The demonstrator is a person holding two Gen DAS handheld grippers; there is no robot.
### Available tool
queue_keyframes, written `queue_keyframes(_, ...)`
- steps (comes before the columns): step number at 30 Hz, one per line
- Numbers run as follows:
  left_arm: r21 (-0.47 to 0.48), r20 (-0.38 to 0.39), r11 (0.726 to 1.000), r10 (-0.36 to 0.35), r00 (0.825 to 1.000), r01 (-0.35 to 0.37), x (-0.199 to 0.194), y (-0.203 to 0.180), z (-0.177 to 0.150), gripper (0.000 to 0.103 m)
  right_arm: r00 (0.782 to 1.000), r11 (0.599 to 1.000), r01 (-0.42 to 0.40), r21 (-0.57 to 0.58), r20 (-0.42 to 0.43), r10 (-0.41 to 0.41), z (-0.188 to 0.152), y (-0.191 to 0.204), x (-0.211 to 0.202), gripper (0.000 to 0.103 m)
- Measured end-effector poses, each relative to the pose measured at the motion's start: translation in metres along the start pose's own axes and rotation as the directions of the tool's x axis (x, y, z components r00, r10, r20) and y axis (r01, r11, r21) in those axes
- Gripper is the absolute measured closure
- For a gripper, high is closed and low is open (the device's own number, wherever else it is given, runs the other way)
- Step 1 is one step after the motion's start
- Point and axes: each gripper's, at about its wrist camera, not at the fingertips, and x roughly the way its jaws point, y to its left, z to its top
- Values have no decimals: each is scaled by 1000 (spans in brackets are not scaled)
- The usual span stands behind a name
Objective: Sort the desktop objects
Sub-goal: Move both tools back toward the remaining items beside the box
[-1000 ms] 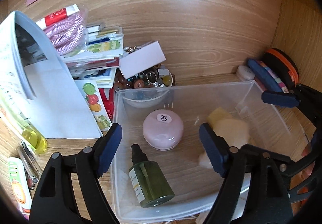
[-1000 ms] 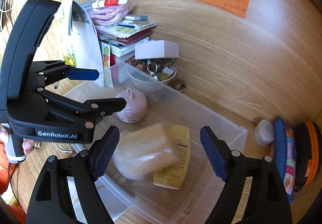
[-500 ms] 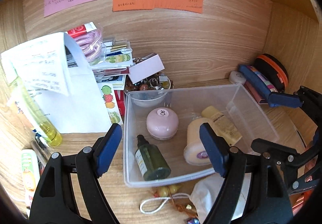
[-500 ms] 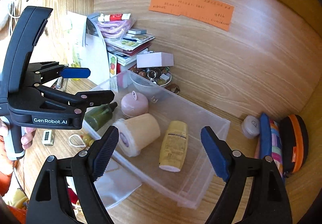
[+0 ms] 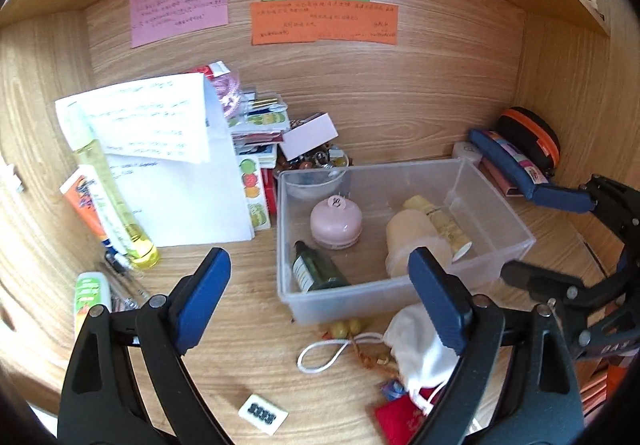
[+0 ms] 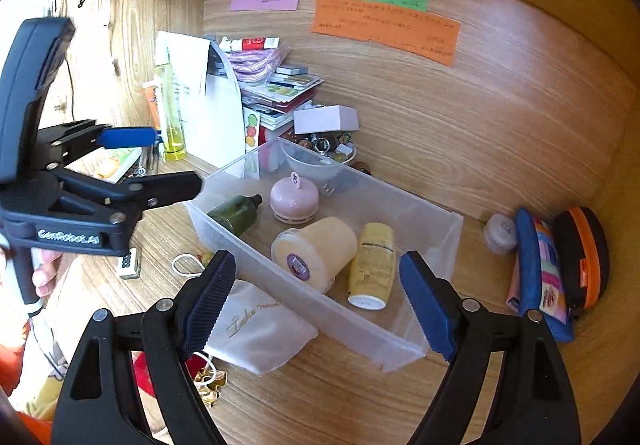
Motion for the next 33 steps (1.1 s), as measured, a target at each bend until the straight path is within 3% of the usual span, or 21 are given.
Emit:
queue_keyframes(4,-29,0,999,-42,999,42,-14,9,-13,12,1000,1000,-7,12,27,7,-6,5,-10,21)
queue_keyframes(11,-15,-25,1000,14,1000,-15,-23,25,-39,12,998,998,-34,48,49,32,-22,13,-19,8)
queue_keyframes(18,-46,-113,998,27,993,-32,-13,43,-76,12,998,992,-66,103,6,66,-43,14,-9,8)
queue_keyframes(21,-54,-135,998,19,991,-26,-10,46,-89,12,999,993,-41,110,-20,43,-50,19,-3,8)
queue_keyframes(33,-60,-219,998,-1,976,-12,7,53,-117,12,988,994,-73,83,-127,84,-65,48,39,8)
